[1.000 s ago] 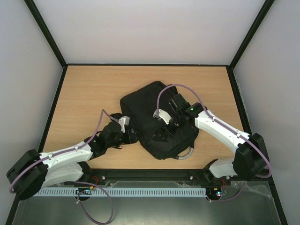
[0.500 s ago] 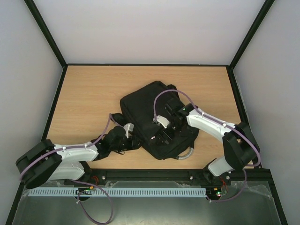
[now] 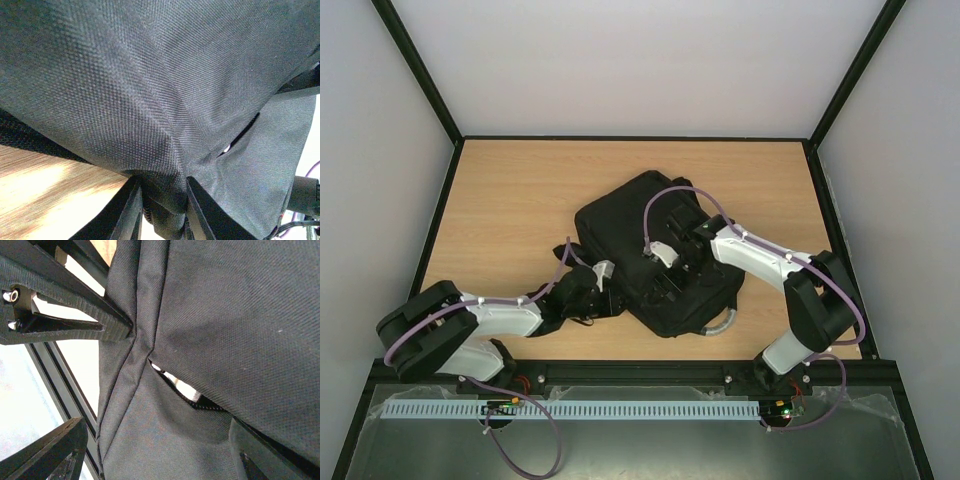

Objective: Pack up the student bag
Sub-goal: Zip the student bag at the center of the board.

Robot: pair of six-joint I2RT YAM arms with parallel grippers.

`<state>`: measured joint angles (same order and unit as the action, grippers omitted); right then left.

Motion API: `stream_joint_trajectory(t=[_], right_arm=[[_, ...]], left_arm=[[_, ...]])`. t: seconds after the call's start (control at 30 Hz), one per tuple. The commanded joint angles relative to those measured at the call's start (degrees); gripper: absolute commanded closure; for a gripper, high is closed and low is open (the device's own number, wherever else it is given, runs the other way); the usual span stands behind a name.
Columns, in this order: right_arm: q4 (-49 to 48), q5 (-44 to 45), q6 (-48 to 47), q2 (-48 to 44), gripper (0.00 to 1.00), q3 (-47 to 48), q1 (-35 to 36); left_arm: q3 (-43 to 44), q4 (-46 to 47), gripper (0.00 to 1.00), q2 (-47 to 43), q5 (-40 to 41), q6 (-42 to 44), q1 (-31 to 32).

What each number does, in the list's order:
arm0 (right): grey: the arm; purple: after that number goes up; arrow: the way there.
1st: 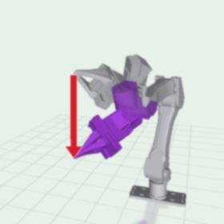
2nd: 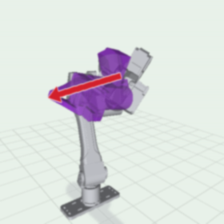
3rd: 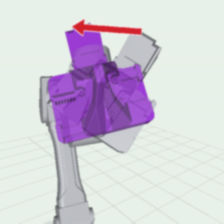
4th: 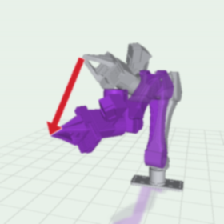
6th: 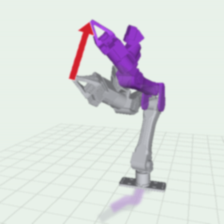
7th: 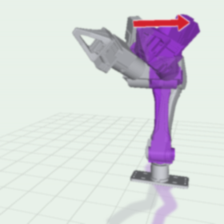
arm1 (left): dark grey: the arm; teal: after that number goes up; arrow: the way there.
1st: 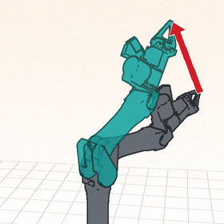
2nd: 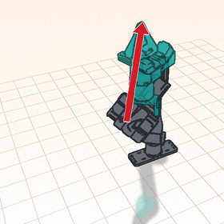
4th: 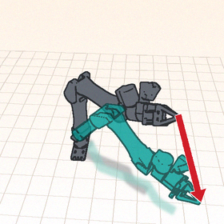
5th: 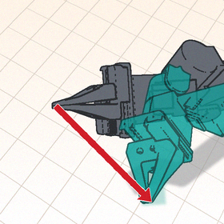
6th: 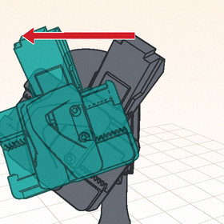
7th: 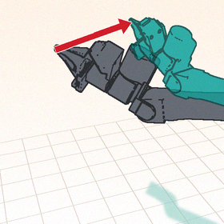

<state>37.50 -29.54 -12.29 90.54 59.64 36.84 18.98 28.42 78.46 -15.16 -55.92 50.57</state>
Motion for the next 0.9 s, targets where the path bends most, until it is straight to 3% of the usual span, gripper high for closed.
stream_joint_trajectory(t=[0.0,0.33,0.63,0.73,0.87], right_arm=[[-1.12,2.32,0.39,-0.29,0.23,1.94,0.16],[-2.41,8.06,0.86,-2.01,0.25,3.17,0.25],[-5.64,9.14,0.64,2.48,0.22,1.94,2.69],[-5.45,6.48,0.66,5.11,0.22,3.34,3.14],[-3.03,-3.48,-0.79,7.40,0.24,5.28,3.24]], left_arm=[[1.57,2.22,0.80,0.84,-0.85,1.14,0.46],[1.41,1.13,0.97,-0.92,0.11,2.50,0.41],[0.18,1.61,0.98,-5.24,1.67,3.78,0.62],[-0.26,1.76,0.98,-5.88,1.77,3.86,0.74],[-0.78,1.85,0.98,-6.28,2.62,3.73,0.73]])
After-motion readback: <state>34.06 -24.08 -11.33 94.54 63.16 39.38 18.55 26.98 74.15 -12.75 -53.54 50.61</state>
